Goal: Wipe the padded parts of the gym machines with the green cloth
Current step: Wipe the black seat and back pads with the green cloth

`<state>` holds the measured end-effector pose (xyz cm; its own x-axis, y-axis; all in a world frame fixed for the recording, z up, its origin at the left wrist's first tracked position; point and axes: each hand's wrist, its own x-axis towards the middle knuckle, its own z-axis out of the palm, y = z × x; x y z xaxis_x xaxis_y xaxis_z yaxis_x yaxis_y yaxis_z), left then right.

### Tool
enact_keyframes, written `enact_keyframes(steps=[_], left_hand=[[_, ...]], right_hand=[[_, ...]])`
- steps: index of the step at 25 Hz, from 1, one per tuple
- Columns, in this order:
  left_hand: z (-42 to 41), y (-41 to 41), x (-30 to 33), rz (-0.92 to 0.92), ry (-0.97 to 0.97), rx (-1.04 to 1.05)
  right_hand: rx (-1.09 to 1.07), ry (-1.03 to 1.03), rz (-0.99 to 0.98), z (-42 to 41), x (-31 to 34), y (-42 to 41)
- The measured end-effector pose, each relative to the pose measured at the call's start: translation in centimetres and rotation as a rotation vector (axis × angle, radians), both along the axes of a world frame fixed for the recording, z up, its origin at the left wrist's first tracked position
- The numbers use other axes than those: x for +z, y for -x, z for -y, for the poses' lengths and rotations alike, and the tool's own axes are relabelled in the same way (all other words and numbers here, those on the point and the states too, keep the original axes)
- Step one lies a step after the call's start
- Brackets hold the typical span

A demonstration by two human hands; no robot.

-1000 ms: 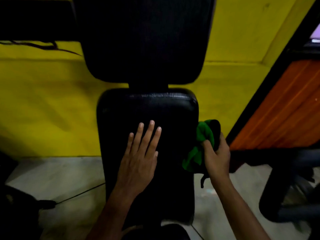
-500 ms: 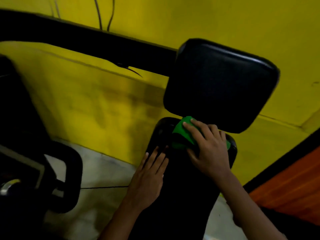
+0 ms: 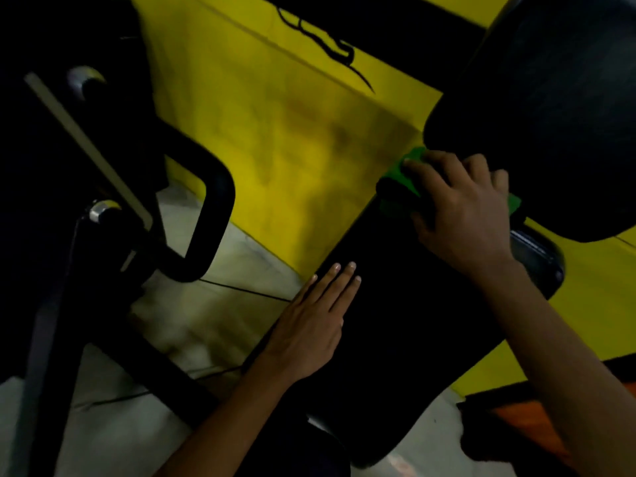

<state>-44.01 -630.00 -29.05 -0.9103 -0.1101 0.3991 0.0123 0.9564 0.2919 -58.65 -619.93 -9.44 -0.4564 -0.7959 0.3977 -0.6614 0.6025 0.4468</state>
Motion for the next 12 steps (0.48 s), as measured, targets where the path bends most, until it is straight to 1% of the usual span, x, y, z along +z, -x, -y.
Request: enact_keyframes(steps=[3,6,7,9,10,12], left_hand=[[-2.5,-2.4,-2.3,0.034,-0.061,0.113],[-2.9,-2.7,-2.6,0.031,-0.159,0.173],[-2.5,-2.2,-2.2,0.029,-0.204,0.169],[-1.3,-0.1,-1.5,0.018,-0.268,0.138],[-0.9,0.8,-1.5,0.012,-0.29,0.128],[-0.8,1.7,-2.2,0.013,-0.277,0.124]], right_hand=[[0.049,-0.115,-0.086,3.4,-0.4,-0.5],[0.102,-0.374,-0.115,5.9,-1.4,-1.5],[0.118,-0.425,-0.143,6.4,-1.9,-1.4],[0.122,-0.428,-0.142,7.0,-1.6,-1.2],[0.111,-0.388,-0.128,7.3,-1.2,-0.7],[0.091,-0.283,-0.104,7.9,-0.8,0.3]])
